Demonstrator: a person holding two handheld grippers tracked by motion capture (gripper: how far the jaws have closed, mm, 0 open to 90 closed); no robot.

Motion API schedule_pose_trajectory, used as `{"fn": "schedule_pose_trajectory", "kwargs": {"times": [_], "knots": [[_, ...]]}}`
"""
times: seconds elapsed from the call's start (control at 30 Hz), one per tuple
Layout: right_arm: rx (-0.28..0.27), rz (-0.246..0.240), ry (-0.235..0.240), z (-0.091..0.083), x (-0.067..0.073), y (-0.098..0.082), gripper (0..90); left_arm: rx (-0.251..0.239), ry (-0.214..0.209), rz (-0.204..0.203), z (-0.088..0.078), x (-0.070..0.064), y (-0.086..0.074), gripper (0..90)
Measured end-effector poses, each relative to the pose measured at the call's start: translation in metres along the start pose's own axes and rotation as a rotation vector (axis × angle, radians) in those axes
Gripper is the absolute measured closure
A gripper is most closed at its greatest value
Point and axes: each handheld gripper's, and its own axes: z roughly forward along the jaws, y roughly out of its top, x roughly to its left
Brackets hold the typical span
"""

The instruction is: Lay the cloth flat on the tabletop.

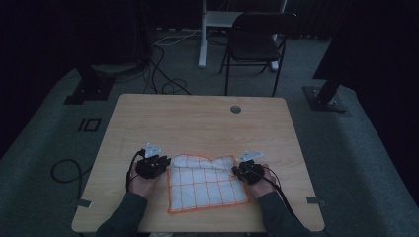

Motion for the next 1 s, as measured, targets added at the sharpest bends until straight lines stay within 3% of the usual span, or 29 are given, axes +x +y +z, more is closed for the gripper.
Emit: {"fn": "schedule_pose_trajectory", "kwargs": {"times": [0.13, 0.27, 0.33, 0.47, 0.73, 0.93, 1.0], "knots": [[0.000, 0.000, 0.000, 0.000, 0.000, 0.000, 88.8, -0.005, 0.034, -0.056, -0.003, 0.014, 0.000, 74.1], [0.001, -0.002, -0.001, 0.000, 0.000, 0.000, 88.9, 0.022, 0.055, -0.065, 0.002, 0.022, -0.001, 71.4], [0.002, -0.002, -0.002, 0.000, 0.000, 0.000, 88.9, 0.046, 0.044, -0.062, 0.008, 0.024, -0.002, 70.5], [0.001, -0.001, -0.001, 0.000, 0.000, 0.000, 88.9, 0.059, 0.006, -0.013, 0.014, 0.015, -0.002, 66.9], [-0.001, -0.003, -0.002, 0.000, 0.000, -0.001, 88.9, 0.027, -0.045, 0.137, 0.012, -0.022, -0.006, 60.4], [-0.001, -0.002, -0.001, 0.000, 0.000, -0.001, 88.9, 0.019, -0.131, 0.161, 0.006, -0.035, -0.010, 54.2], [-0.001, -0.002, -0.001, 0.000, 0.000, -0.001, 88.9, 0.040, -0.123, 0.179, 0.008, -0.039, -0.012, 52.9]]}}
